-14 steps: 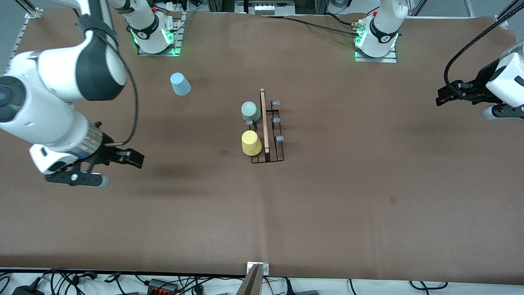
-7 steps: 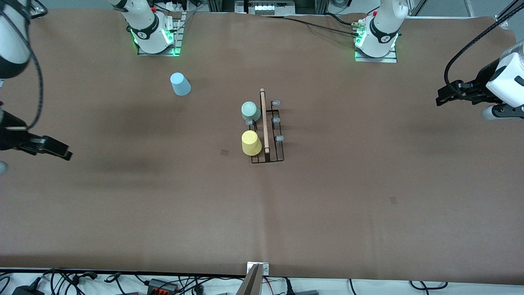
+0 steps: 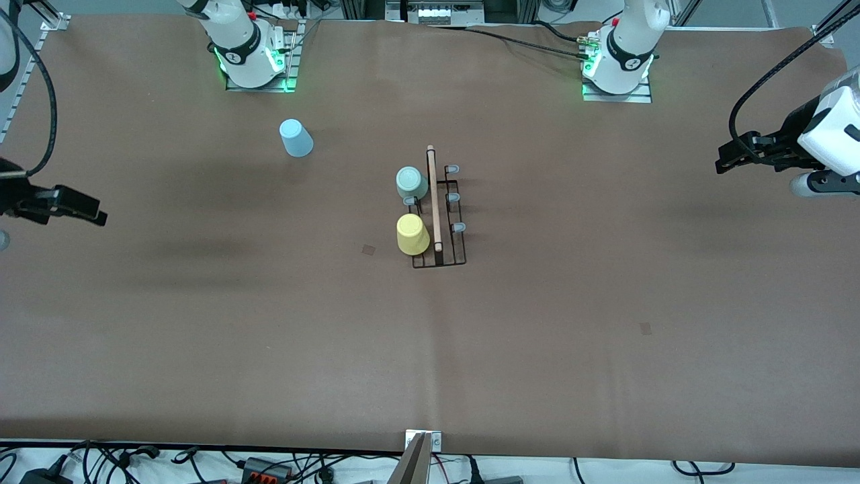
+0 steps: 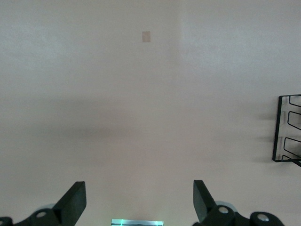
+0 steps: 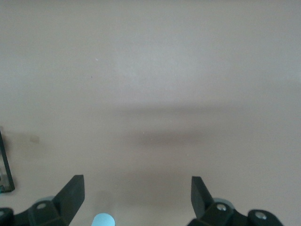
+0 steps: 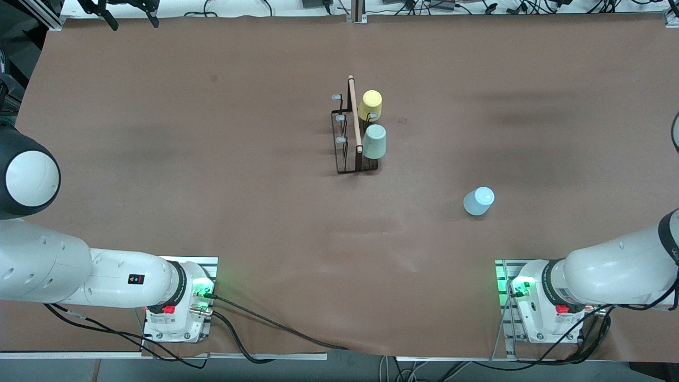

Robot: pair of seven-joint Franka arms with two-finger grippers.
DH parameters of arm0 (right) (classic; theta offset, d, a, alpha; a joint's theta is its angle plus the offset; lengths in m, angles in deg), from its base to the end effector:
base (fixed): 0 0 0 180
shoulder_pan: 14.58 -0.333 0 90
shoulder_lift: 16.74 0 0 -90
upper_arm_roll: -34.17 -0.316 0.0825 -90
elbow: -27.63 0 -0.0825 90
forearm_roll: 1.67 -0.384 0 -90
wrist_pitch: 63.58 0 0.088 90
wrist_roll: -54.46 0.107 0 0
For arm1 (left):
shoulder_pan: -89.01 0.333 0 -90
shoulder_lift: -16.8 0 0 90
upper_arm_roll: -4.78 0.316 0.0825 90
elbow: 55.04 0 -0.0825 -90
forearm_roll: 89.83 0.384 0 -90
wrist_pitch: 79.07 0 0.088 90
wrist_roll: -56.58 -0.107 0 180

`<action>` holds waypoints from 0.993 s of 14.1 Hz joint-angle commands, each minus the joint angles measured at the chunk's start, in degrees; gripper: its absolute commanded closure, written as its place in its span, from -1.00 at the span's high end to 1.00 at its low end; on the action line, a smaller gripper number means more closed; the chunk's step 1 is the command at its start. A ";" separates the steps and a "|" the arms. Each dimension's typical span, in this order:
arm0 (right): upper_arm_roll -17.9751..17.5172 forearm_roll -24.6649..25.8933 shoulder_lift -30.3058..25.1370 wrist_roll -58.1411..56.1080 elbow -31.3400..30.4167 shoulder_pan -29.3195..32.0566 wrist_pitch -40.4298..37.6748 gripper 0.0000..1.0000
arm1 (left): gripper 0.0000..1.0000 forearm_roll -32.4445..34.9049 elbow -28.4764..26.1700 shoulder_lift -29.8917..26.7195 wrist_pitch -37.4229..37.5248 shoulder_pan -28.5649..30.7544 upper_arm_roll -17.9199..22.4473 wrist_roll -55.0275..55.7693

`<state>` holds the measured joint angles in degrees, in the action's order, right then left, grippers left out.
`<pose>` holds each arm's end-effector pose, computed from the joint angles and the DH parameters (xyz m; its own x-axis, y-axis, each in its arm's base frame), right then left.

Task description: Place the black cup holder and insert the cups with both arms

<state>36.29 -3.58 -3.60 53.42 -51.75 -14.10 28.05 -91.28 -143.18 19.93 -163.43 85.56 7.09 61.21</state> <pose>0.6254 -0.0222 0.5793 0.9995 -0.0273 -0.0149 -0.0277 -0.9993 -0.0252 0.5597 -0.0147 0.6012 0.9908 0.0587 -0.1217 0.0608 -0.9981 0.0133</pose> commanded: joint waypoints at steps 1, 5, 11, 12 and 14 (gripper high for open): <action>-0.98 1.56 -10.65 -0.63 -15.16 0.22 5.66 1.00 | 1.00 -0.14 1.83 0.82 1.39 0.11 0.06 0.03; -1.07 1.47 -14.27 -0.19 -18.87 0.31 3.92 1.00 | 1.00 -0.14 1.83 0.82 1.39 0.11 0.06 0.03; -0.98 1.56 -16.56 -1.68 -20.20 0.40 4.08 1.00 | 1.00 -0.14 1.83 0.82 1.39 0.11 0.06 0.03; -0.98 1.56 -16.21 -1.68 -20.11 0.31 4.78 1.00 | 1.00 -0.14 1.83 0.82 1.39 0.11 0.06 0.03; -1.07 1.82 -16.21 -1.68 -20.29 0.31 5.40 1.00 | 1.00 -0.14 1.83 0.82 1.39 0.11 0.06 0.03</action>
<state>35.72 -2.80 -18.85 52.85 -70.66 -14.10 32.23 -91.28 -143.18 19.93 -163.43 85.57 7.09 61.21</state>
